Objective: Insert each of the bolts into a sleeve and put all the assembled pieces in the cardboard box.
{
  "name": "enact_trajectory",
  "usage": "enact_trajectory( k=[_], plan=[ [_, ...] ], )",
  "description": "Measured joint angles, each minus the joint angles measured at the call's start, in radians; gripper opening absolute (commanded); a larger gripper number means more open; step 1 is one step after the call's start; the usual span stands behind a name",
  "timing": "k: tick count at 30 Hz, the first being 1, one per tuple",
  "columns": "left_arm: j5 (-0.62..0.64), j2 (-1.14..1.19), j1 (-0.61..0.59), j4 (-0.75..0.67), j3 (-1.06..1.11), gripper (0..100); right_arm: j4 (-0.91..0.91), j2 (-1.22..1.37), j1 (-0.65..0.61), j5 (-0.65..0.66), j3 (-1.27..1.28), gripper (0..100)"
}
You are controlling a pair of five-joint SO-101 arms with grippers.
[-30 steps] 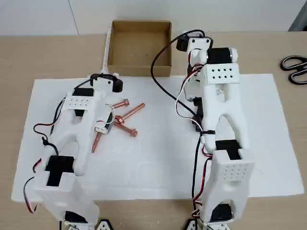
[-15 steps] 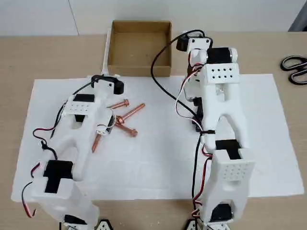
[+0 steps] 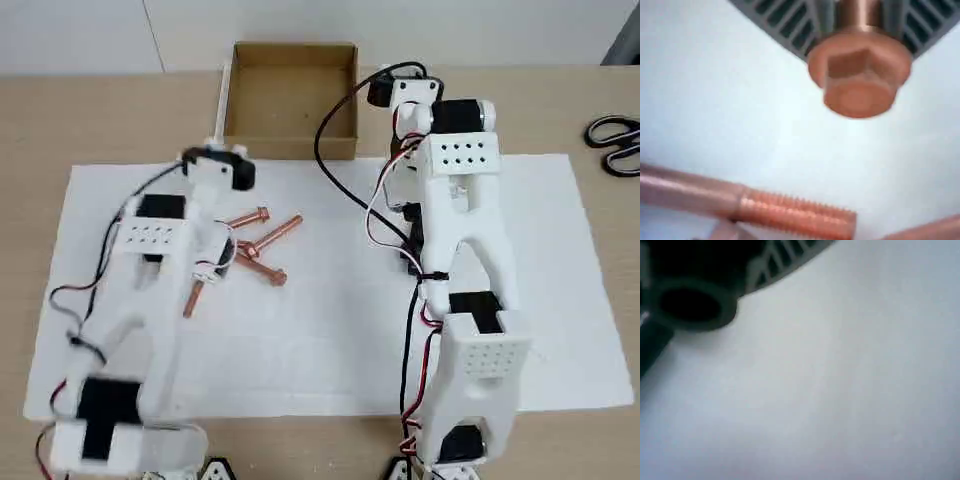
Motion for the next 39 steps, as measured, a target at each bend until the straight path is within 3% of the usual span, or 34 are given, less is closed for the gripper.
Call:
enact_trajectory(
  k=[10, 20, 27, 34, 39],
  plan=[
    [-0.005, -0.347, 0.0, 0.083, 0.003, 0, 0.0, -0.041, -0.074, 0.0, 0.002, 0.4],
    [0.008, -0.552, 0.0, 0.083, 0.003, 0, 0.002, -0.551, -0.08, 0.0, 0.038, 0.4],
    [0.166, -0.664, 0.0, 0.074, 0.003, 0, 0.005, -0.898, -0.08, 0.0, 0.236, 0.4],
    [0.315, -0.697, 0.0, -0.052, 0.003, 0, -0.002, -1.178, -0.124, -0.003, 0.568, 0.4],
    [0.483, -0.697, 0.0, -0.127, 0.003, 0, -0.157, -1.318, -0.137, -0.003, 0.881, 0.4]
  ],
)
